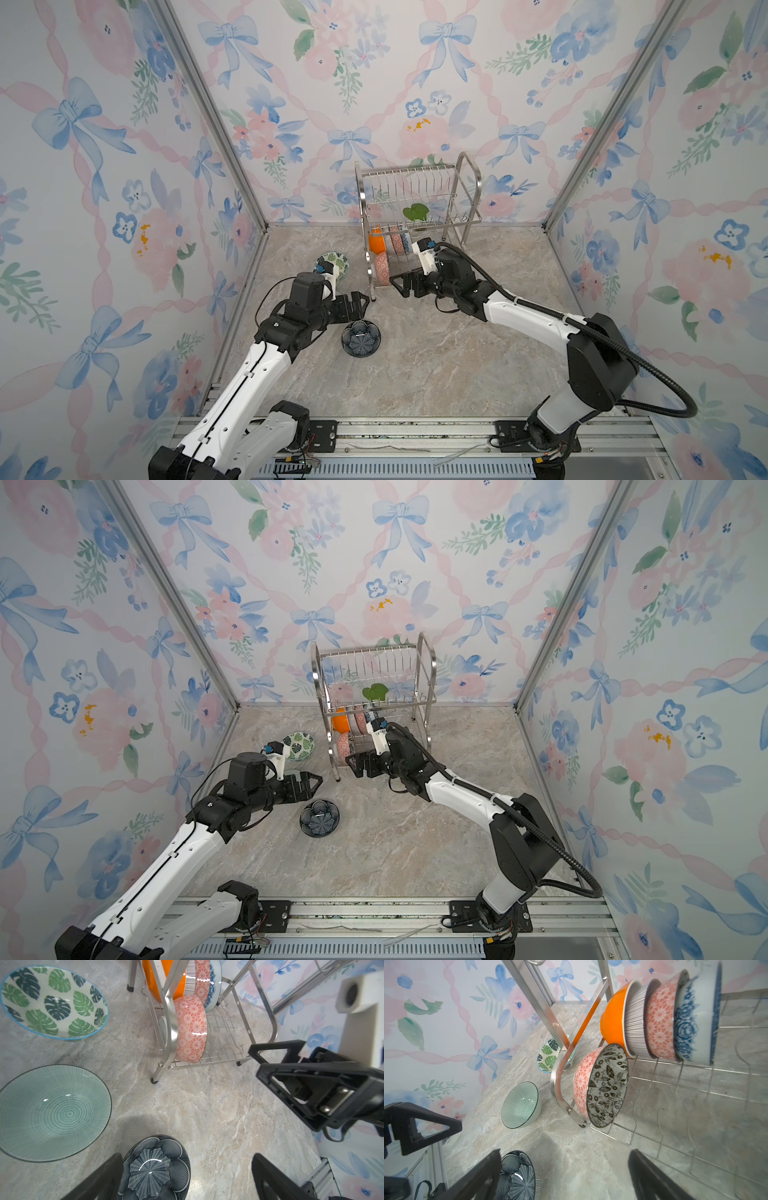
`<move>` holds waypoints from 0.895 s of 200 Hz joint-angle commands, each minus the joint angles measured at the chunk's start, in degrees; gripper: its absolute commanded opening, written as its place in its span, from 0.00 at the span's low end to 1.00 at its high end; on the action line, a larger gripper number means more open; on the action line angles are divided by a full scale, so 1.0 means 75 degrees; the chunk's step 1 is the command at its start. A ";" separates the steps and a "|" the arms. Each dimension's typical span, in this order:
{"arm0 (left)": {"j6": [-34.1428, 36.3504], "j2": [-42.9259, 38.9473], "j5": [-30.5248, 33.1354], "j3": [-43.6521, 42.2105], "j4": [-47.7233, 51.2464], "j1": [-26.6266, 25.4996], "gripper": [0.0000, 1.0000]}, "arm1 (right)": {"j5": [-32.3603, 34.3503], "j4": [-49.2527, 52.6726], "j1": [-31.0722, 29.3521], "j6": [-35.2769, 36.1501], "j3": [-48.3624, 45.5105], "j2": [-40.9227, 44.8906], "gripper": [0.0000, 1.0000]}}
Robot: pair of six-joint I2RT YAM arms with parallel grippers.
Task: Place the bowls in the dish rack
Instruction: 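Draw right gripper back from the rack while left gripper lowers toward the grey bowl, then close left gripper on the dark grey patterned bowl rim and lift it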
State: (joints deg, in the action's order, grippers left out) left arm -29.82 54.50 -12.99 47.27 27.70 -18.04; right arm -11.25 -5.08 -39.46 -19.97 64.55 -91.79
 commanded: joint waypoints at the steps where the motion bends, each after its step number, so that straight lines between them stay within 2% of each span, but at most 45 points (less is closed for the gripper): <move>1: -0.0051 -0.0177 0.0514 0.0040 0.0640 0.0090 0.98 | 0.1494 0.1364 -0.0300 0.0741 0.0099 0.0508 0.97; 30: -0.0251 -0.0162 0.0883 -0.0224 0.0792 0.0253 0.98 | 0.3206 0.2423 -0.0703 0.1296 0.0404 0.0727 0.97; 50: -0.0287 -0.0104 0.0523 -0.0399 0.0798 0.0392 0.98 | 0.4373 0.2929 -0.1044 0.1695 0.0554 0.0810 0.97; 69: -0.0266 0.0018 0.0015 -0.0521 0.0815 0.0472 0.98 | 0.5864 0.3128 -0.1542 0.2202 0.0548 0.0825 0.96; 84: -0.0384 0.0102 0.0209 -0.0515 0.0969 0.0463 0.98 | 0.6815 0.3311 -0.2026 0.2862 0.0581 0.0770 0.97; 104: -0.0871 0.0220 0.0276 -0.0629 0.1020 0.0485 0.98 | 0.8155 0.3173 -0.2592 0.3272 0.0513 0.0696 0.96; 139: -0.1574 0.0547 0.0343 -0.1227 0.0988 0.0532 0.98 | 0.7956 0.3174 -0.2701 0.2933 0.0436 0.0806 0.96; 179: -0.1644 0.0858 -0.0033 -0.1474 0.0829 0.0540 0.94 | 0.7461 0.2999 -0.2672 0.2696 0.0357 0.0761 0.97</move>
State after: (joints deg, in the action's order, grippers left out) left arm -40.47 60.58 -11.09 37.01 34.46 -14.41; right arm 45.45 16.08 -59.72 0.19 67.05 -87.20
